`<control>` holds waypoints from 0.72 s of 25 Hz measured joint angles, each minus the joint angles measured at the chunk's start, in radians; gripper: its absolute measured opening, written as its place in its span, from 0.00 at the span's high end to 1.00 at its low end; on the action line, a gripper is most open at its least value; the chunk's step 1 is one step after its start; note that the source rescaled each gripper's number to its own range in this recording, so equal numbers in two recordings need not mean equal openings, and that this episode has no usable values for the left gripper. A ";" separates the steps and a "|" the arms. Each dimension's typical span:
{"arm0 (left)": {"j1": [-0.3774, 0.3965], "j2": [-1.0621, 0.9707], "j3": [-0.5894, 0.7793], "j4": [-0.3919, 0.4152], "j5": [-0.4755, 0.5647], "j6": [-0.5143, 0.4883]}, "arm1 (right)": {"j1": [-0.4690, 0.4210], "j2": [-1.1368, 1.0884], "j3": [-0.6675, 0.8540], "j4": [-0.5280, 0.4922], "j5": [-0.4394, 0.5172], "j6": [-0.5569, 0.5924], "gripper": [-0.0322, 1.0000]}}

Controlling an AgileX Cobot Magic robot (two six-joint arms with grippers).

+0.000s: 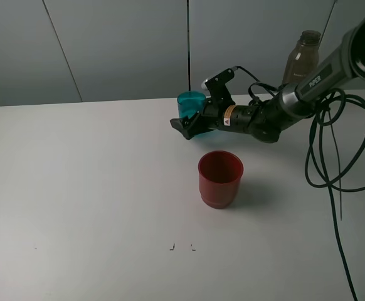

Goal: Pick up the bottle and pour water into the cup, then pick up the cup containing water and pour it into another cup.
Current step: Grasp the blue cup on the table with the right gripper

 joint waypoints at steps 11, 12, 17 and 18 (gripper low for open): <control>0.000 0.000 0.000 0.000 0.000 0.000 | 0.002 0.014 -0.013 0.016 -0.030 0.002 0.00; 0.000 0.000 0.000 0.000 0.000 0.000 | 0.002 0.014 -0.013 0.016 -0.033 0.002 0.00; 0.000 0.000 0.000 0.000 0.000 0.000 | 0.002 0.014 -0.015 0.018 -0.038 0.002 0.00; 0.000 0.000 0.000 0.000 0.000 0.000 | 0.002 0.014 -0.015 0.018 -0.038 0.002 0.00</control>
